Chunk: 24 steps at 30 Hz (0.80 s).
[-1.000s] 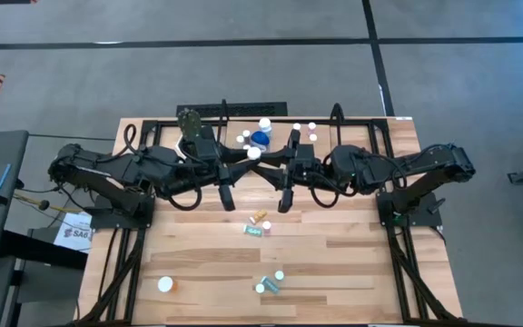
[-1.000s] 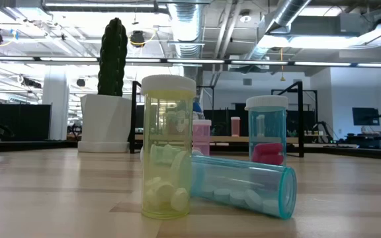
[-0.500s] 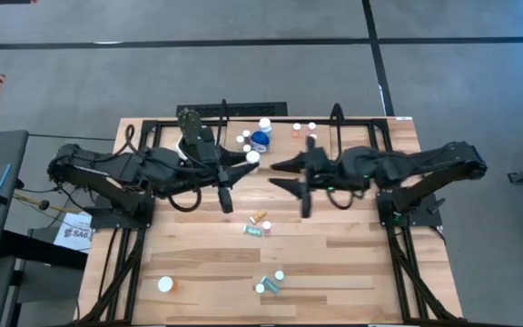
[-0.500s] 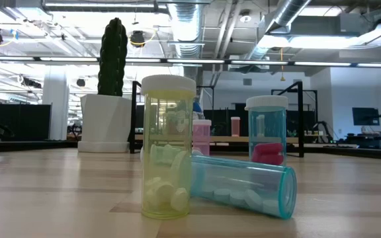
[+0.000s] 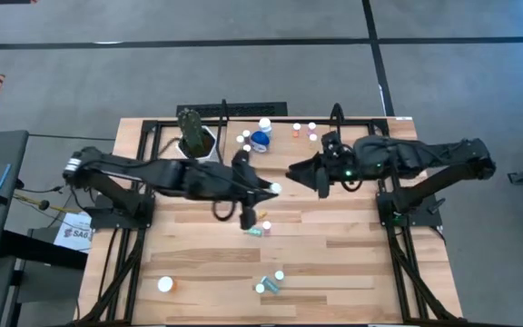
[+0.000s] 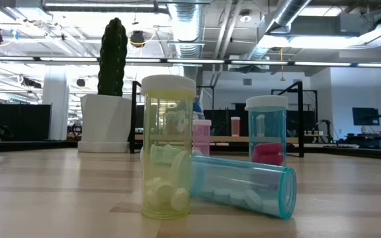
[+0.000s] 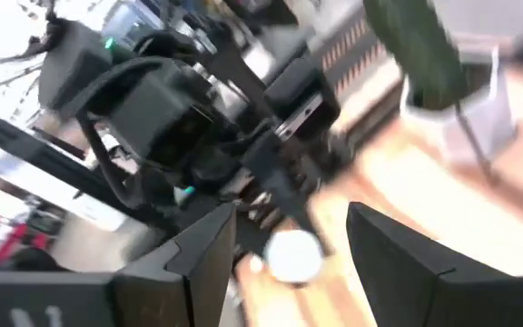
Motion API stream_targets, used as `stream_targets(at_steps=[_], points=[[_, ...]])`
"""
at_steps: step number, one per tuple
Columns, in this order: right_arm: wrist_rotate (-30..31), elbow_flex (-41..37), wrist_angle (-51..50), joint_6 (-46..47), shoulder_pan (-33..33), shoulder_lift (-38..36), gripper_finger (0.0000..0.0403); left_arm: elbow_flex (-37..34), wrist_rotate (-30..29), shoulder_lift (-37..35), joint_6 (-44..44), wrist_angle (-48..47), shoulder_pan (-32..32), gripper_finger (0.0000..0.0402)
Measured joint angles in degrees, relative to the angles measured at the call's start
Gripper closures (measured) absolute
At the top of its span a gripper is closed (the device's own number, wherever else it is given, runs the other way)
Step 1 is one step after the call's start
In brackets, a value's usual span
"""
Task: Pick and place medicine bottles onto shelf by color
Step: Put the yellow pill bottle on the shelf
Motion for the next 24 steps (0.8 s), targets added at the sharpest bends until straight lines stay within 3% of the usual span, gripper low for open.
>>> stream_targets(at_steps=[10,19,24], points=[[-4.2,0.0,-17.1,18.3,-0.9,0.6,0.0168,0.0,-7.9,6.5,0.0,0.8,0.6,0.0344],[-8.3,0.0,-15.0,20.8,-0.9,6.4,0.0168,0.0,-7.8,6.6,1.4,1.5,0.6,0.0344],[-10.5,0.0,-11.4,19.1,-1.9,8.5,0.0168,0.0,-3.7,6.6,1.9,-0.5,0.4,0.0344]])
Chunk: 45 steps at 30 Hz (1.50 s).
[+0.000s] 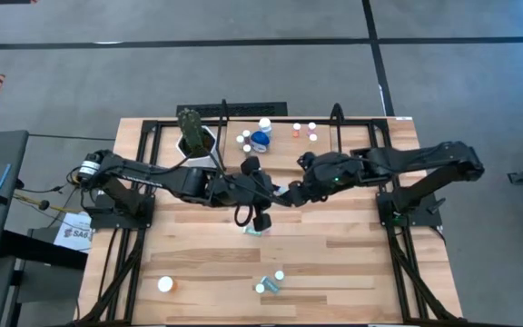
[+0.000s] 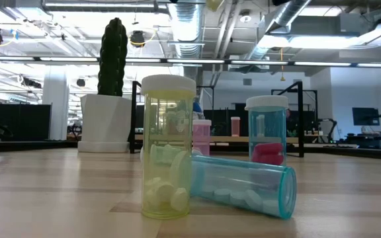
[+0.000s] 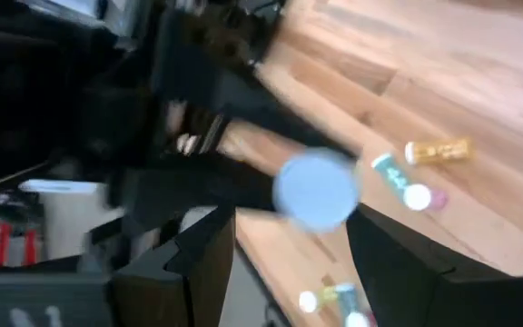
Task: Pick and place medicine bottles onto shelf by color
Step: Put the yellow pill bottle on the shelf
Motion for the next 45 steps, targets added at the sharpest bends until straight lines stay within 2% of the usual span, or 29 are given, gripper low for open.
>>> stream_targets(at_steps=[14,19,28,34,39,45], points=[[-0.5,0.0,0.8,-1.2,-1.9,1.9,0.0172,0.0,-1.9,0.0,2.8,-0.4,-0.4,0.0344],[-0.7,0.0,0.7,-1.7,-2.2,1.8,0.0197,0.0,-0.9,0.0,3.1,-0.2,-0.3,0.0344],[-0.8,0.0,1.0,-1.9,-2.7,1.8,0.0264,0.0,-1.7,0.0,3.7,-0.4,-0.2,0.0344],[-0.9,0.0,0.9,-1.9,-2.7,1.8,0.0274,0.0,-1.7,0.0,3.6,0.1,-0.3,0.0342],[-1.1,0.1,0.8,-2.0,-3.0,1.6,0.027,-0.1,-1.8,0.0,3.6,1.3,-0.3,0.0309],[-2.9,0.0,0.0,-4.1,-5.2,1.1,0.0275,0.0,-2.4,0.0,3.5,2.6,-0.3,0.023]])
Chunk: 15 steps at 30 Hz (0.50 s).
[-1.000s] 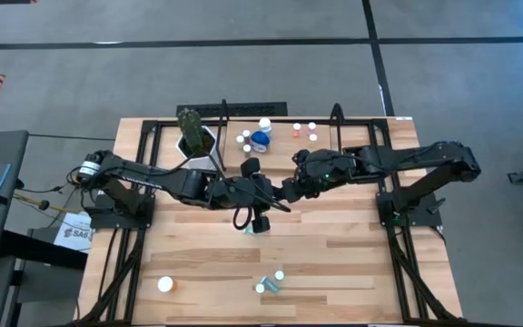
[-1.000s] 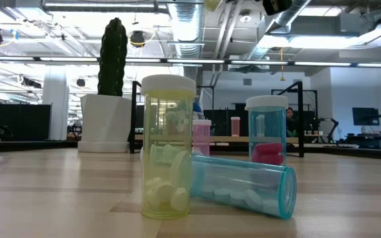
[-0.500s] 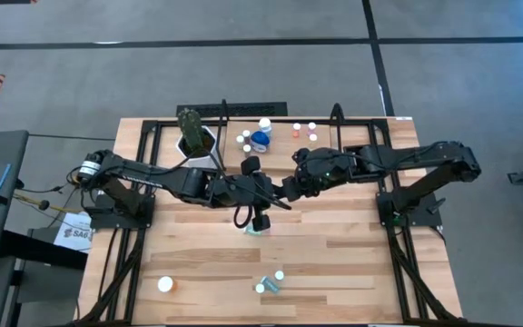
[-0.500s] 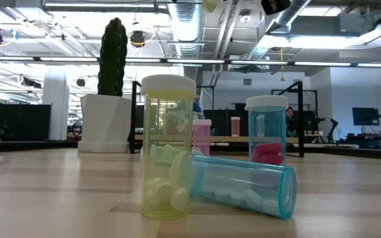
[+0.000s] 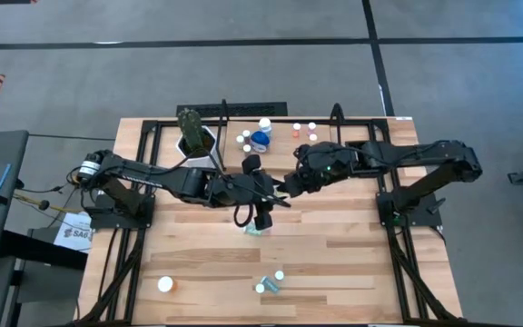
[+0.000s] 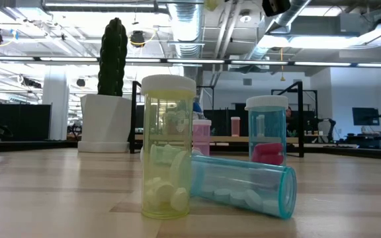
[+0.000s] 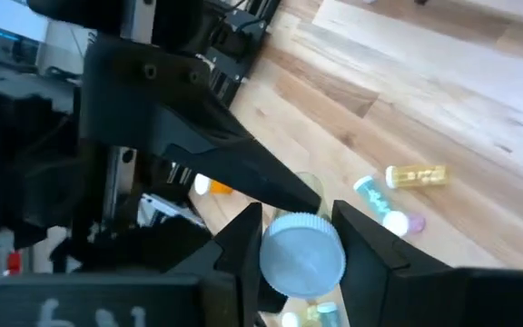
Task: Pick and place medicine bottles onto shelf by color
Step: Put the yellow pill bottle on the shelf
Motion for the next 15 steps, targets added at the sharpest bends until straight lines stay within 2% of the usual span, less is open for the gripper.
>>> stream_targets(at_steps=[7,15], points=[[-1.3,0.0,-8.4,-5.2,-5.2,-2.5,0.0274,0.0,-0.2,-0.2,0.0,0.0,0.6,0.017],[-1.2,0.0,-18.2,-19.3,-14.5,-2.9,0.0272,0.1,-1.5,-0.7,-4.3,-0.4,4.1,0.0165]])
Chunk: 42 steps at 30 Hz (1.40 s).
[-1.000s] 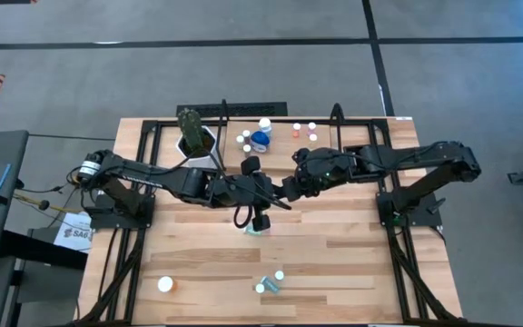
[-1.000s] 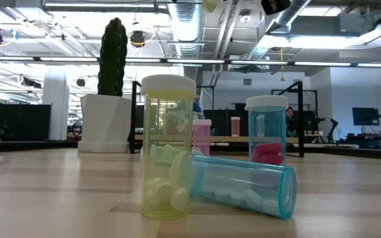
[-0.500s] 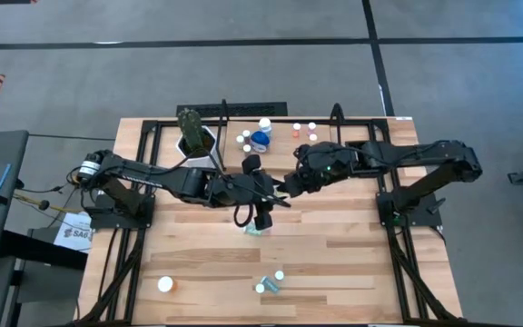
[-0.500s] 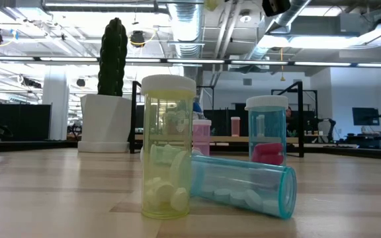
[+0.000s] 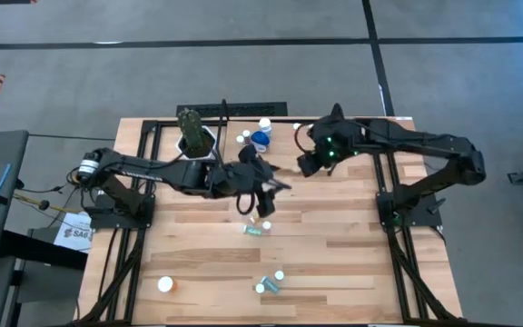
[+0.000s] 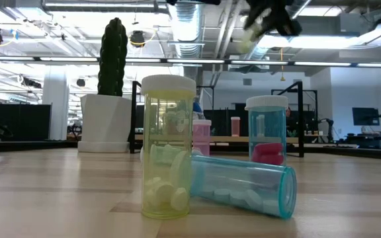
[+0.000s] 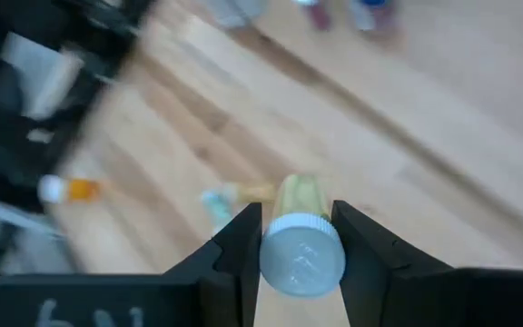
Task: Pick and place medicine bottles onto shelf by color
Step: Put the yellow pill bottle on the shelf
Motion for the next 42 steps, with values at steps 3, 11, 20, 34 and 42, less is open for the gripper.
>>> stream_targets(at_steps=[3,11,20,34,42], points=[[0.0,0.0,-0.9,-5.4,-4.2,1.3,0.0271,0.0,0.0,-0.9,-2.8,-1.3,2.1,0.0166],[0.0,0.0,-0.9,-20.3,-13.9,8.2,0.0271,0.0,-0.2,-5.9,-7.7,-5.1,7.5,0.0166],[0.0,0.0,1.4,-32.2,-20.0,18.8,0.027,0.0,-5.8,-13.3,-12.8,-11.3,10.8,0.0167],[1.6,1.1,3.3,-33.3,-21.0,25.9,0.0269,0.0,-11.3,-20.7,-9.6,-15.3,16.0,0.0167],[3.4,3.6,3.4,-37.2,-20.7,26.2,0.0269,0.0,-7.9,-22.0,-6.6,-17.2,19.9,0.0167]])
